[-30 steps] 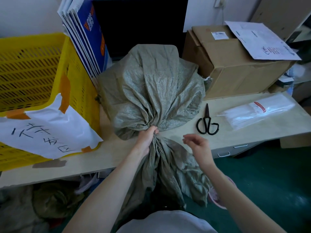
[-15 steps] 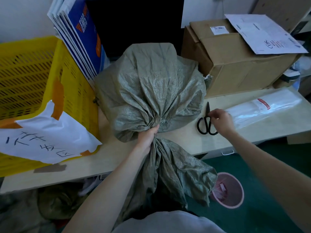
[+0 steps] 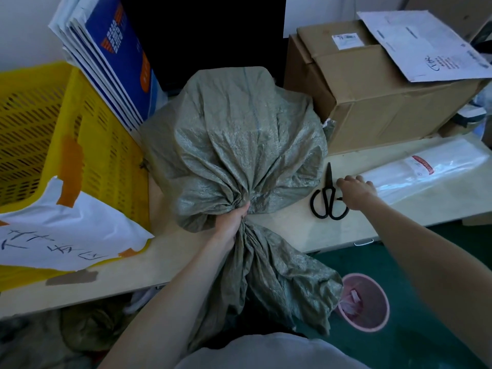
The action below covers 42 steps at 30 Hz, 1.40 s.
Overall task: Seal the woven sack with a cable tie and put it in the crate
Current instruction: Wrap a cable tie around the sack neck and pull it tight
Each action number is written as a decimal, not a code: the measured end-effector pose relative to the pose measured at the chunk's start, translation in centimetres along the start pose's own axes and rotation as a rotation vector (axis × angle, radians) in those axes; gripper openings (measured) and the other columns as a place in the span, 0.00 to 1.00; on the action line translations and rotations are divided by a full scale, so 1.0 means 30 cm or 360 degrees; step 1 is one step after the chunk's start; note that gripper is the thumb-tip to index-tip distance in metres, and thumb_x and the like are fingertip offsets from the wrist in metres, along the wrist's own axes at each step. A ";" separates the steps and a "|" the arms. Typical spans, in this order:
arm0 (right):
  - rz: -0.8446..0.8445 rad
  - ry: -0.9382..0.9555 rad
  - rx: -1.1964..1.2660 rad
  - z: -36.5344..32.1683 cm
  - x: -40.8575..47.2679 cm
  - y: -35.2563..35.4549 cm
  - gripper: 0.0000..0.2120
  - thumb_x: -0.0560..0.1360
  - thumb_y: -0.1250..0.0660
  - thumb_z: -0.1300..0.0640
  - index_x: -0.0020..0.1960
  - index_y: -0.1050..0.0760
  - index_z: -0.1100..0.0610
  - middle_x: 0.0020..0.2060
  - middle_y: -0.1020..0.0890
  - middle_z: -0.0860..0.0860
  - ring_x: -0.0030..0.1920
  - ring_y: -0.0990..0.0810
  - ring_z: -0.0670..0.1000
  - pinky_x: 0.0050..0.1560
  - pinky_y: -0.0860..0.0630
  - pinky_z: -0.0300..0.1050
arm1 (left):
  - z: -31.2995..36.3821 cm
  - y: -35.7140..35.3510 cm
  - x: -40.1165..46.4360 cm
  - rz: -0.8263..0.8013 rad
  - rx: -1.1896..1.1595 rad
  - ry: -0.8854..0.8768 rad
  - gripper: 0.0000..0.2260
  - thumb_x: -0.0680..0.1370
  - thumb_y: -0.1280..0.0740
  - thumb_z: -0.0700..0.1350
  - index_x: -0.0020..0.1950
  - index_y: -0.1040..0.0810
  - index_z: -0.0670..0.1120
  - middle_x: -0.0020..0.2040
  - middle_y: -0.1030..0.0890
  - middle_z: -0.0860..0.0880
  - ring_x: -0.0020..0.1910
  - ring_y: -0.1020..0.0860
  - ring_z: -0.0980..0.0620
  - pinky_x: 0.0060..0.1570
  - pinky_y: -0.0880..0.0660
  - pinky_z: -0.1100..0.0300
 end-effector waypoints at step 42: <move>0.0904 0.1019 0.1720 -0.495 -0.555 0.613 0.05 0.74 0.32 0.66 0.48 0.21 0.59 0.42 0.17 0.49 0.43 0.20 0.41 0.48 0.24 0.30 | -0.034 0.168 -0.067 -0.0044 -0.0311 -0.0179 0.27 0.70 0.24 0.43 0.63 0.27 0.31 0.60 0.20 0.39 0.52 0.21 0.45 0.52 0.26 0.55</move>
Point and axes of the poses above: each hand's wrist, its own x-axis towards the middle knuckle, its own y-axis out of the back of the hand, z = x × y, the point moved 7 cm from there along x, towards the middle knuckle
